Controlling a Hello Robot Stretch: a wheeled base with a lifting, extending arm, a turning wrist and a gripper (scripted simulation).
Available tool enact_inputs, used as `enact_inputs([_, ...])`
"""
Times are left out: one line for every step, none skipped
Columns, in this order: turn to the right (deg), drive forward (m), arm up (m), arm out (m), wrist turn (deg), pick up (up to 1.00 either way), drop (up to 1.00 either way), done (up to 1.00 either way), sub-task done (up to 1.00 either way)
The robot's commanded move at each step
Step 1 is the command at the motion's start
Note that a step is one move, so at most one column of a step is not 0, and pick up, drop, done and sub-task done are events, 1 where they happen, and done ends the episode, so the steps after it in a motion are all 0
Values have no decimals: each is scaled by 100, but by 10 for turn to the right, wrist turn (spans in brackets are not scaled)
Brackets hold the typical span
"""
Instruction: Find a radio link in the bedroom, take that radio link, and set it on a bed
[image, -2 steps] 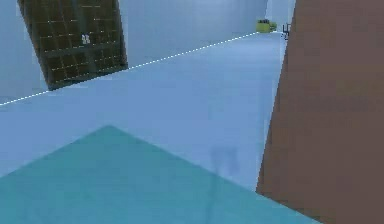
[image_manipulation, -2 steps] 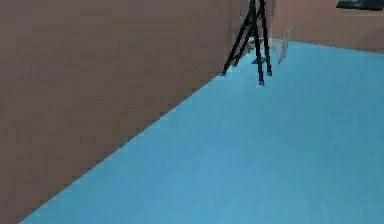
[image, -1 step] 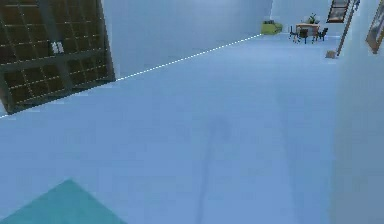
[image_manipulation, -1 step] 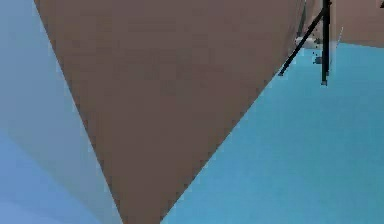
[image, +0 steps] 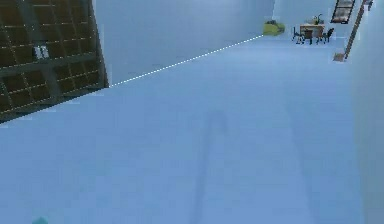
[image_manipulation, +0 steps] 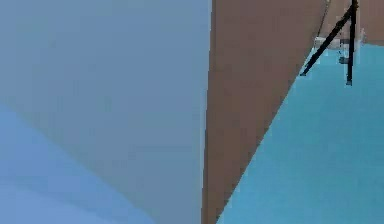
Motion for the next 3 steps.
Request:
enact_inputs([300,0,0,0,0,0,0,0,0])
enact_inputs([0,100,0,0,0,0,0,0,0])
enact_inputs([0,100,0,0,0,0,0,0,0])
